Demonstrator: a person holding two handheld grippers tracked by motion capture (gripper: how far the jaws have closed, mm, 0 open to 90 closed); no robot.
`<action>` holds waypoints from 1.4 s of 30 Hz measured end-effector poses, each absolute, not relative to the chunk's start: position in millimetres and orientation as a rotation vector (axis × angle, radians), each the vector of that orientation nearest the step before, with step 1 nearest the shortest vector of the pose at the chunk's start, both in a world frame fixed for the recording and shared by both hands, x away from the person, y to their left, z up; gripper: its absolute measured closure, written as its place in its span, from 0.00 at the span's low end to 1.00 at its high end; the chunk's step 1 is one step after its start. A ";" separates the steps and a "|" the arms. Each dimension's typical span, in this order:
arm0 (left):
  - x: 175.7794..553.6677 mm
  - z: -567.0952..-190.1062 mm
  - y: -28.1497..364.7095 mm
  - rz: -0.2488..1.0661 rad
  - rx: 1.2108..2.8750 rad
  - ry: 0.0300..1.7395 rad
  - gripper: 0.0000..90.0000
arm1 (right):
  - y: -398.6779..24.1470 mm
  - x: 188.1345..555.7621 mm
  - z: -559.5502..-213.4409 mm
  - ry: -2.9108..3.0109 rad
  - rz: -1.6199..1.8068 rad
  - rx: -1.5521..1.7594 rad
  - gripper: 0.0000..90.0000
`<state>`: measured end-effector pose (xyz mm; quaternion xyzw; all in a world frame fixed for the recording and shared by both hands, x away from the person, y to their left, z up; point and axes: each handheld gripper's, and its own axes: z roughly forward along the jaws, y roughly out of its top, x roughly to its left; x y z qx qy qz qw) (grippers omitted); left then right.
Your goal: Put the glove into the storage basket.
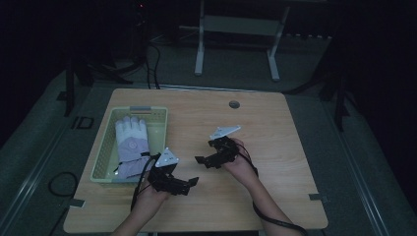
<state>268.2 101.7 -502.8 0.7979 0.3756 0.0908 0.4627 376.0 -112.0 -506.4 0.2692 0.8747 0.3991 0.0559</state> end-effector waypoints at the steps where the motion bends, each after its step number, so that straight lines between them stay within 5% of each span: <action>1: 267.6 -503.8 99.1 0.223 1.966 0.914 0.02 | -114.7 375.0 -507.9 2.653 1.213 0.814 0.15; 42: 239.9 -557.2 43.4 0.124 2.046 0.704 0.02 | -201.7 328.6 -557.5 2.542 1.270 0.914 0.15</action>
